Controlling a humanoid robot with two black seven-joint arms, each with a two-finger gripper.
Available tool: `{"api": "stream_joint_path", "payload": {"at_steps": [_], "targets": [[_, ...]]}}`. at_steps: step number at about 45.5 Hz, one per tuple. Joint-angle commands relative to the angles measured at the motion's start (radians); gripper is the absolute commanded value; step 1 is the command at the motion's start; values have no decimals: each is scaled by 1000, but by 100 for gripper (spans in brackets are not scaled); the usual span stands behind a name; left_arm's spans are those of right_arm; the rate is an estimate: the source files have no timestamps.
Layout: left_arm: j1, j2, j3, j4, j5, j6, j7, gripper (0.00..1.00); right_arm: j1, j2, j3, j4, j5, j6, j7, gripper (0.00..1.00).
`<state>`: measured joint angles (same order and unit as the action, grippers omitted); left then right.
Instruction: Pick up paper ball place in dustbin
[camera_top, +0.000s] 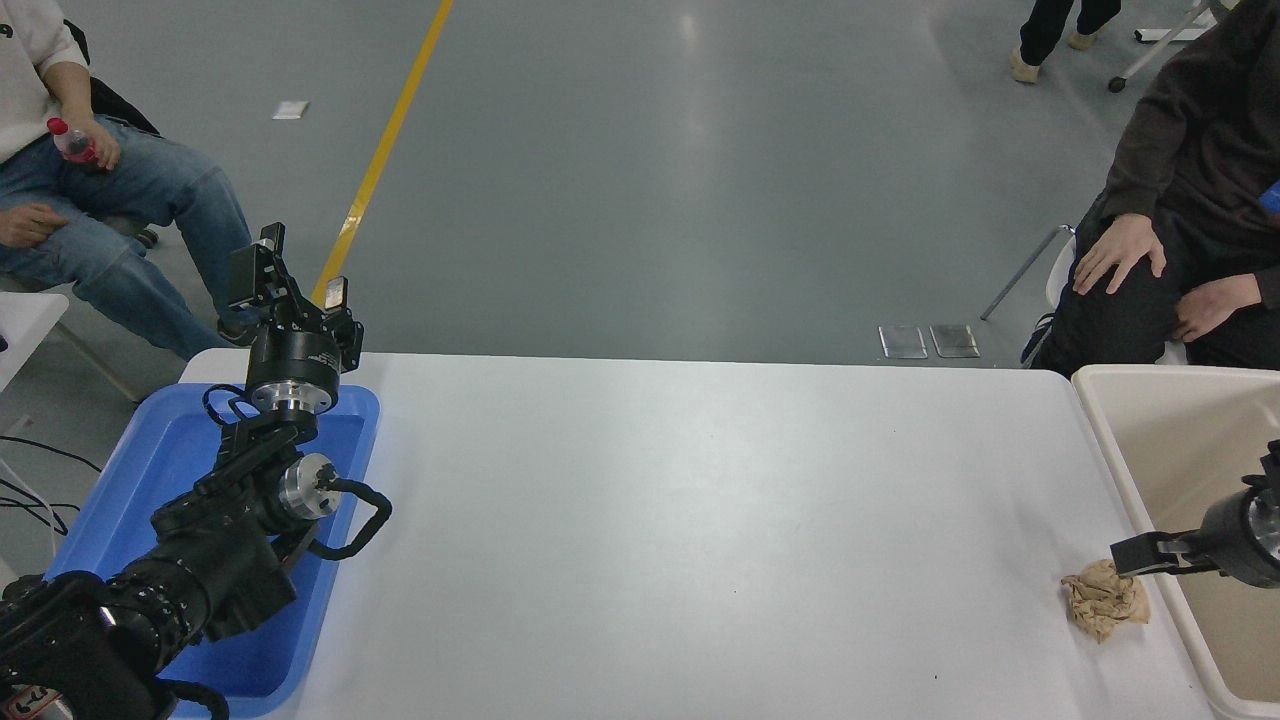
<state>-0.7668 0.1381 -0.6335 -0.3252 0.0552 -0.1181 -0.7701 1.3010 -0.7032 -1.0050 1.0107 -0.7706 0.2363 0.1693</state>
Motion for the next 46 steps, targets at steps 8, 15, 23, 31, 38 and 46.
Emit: {"api": "stream_joint_path", "payload": {"at_steps": [8, 15, 23, 31, 38, 46], "targets": [[1, 0, 0, 0, 0, 0, 0, 100, -131, 53, 97, -84, 31, -2, -2, 100], [0, 0, 0, 0, 0, 0, 0, 100, -178, 77, 129, -145, 31, -3, -2, 100], [1, 0, 0, 0, 0, 0, 0, 100, -247, 117, 174, -215, 31, -3, -7, 100], [1, 0, 0, 0, 0, 0, 0, 100, -305, 145, 227, -284, 21, -20, -7, 100], [1, 0, 0, 0, 0, 0, 0, 100, -359, 160, 263, -336, 13, -22, -7, 100], [1, 0, 0, 0, 0, 0, 0, 100, -384, 166, 267, -360, 13, -35, -7, 99]]}}
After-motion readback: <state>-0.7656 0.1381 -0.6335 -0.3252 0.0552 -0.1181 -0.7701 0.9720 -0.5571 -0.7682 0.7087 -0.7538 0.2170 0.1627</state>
